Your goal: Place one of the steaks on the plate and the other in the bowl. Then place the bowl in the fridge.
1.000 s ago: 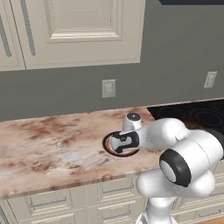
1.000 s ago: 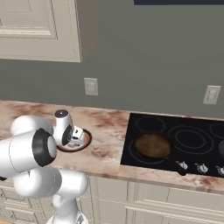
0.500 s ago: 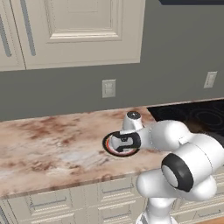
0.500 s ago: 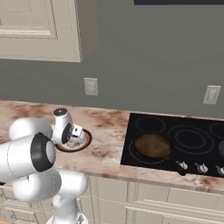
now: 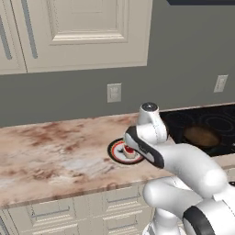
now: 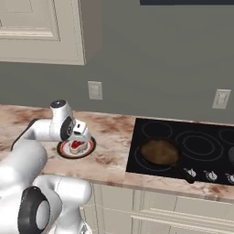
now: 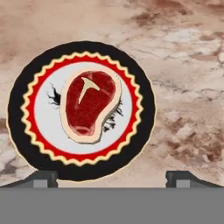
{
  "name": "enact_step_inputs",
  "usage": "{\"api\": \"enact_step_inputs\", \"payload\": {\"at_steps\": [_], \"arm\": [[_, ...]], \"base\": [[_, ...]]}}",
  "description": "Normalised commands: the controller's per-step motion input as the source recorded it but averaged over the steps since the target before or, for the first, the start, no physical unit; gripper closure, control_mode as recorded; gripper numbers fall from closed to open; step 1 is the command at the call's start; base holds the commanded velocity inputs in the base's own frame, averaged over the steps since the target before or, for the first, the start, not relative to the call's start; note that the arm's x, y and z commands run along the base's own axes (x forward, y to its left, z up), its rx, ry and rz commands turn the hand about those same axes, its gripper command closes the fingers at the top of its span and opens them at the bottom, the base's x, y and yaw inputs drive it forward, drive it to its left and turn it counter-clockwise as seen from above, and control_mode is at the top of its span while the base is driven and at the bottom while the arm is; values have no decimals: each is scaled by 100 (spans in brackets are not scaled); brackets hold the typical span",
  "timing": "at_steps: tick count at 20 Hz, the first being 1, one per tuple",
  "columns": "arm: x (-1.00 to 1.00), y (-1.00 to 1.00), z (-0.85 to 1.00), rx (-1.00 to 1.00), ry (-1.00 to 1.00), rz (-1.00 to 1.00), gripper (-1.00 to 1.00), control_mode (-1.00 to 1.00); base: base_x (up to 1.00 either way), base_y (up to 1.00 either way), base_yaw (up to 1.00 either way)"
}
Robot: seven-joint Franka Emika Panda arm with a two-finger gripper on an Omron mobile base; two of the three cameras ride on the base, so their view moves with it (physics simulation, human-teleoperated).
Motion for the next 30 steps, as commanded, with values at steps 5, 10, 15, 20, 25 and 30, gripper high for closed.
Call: {"api": "enact_step_inputs", "payload": {"at_steps": [5, 10, 15, 20, 25, 30], "arm": [[-65, -84, 60, 2, -1, 0, -100, -100], [-61, -72, 44, 0, 0, 0, -100, -100], [-25, -33, 6, 3, 8, 1, -100, -100], [-31, 18, 63, 0, 2, -17, -100, -100], [0, 0, 0, 0, 0, -2, -100, -100], [0, -26, -5, 0, 0, 0, -100, 100]], "base": [[0, 0, 0], [0, 0, 0], [0, 0, 0], [0, 0, 0], [0, 0, 0], [7, -40, 0]]}}
